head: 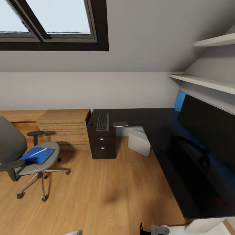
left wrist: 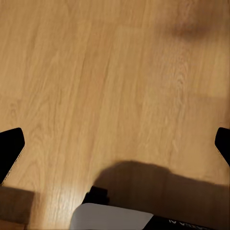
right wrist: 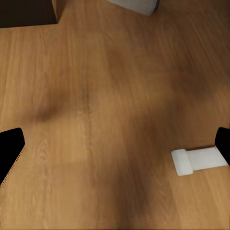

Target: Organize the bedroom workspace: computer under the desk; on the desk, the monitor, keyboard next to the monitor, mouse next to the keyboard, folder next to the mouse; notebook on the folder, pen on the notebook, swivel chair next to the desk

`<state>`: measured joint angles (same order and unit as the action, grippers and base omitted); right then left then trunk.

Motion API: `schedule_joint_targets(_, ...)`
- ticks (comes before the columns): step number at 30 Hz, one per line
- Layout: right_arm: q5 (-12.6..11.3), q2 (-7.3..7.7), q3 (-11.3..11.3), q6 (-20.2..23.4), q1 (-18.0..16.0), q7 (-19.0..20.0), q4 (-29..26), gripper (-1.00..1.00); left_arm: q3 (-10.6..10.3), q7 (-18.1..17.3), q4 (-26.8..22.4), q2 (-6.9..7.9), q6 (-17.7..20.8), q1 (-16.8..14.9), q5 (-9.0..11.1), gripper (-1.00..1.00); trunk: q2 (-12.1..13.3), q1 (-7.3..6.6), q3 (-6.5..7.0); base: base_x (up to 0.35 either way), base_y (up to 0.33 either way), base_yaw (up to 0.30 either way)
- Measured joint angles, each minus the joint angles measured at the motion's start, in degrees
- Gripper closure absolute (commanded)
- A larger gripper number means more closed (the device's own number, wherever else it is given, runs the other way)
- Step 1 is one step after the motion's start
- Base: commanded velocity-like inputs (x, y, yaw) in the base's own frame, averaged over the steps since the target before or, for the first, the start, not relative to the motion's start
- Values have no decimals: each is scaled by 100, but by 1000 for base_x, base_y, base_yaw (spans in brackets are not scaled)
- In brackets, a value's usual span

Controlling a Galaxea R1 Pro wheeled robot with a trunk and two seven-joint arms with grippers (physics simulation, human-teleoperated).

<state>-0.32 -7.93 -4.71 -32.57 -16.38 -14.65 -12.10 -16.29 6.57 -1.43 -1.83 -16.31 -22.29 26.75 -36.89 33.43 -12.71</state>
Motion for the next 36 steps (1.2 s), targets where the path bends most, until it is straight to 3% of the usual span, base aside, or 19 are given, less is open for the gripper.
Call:
schedule_joint_targets(13,0,0,-3,3,0,9,19,-100,0,-6,0,0,-3,0,0,-100,0,0,-2,318,128,-3)
schedule_joint_targets(28,2,6,2,5,0,297,40,-100,0,-6,0,0,3,0,-1,-100,0,0,-2,319,106,43)
schedule_joint_targets(29,10,15,-2,6,0,454,88,-100,-11,-12,0,-41,3,0,-8,-100,0,0,-2,321,135,1)
schedule_joint_targets(34,7,18,2,1,0,493,138,-100,-13,-11,0,-106,3,0,-10,-100,0,0,-2,321,148,0)
schedule_joint_targets(36,1,13,6,-1,0,493,142,-100,-30,-19,-2,-208,3,0,-18,-100,0,0,-2,321,163,0)
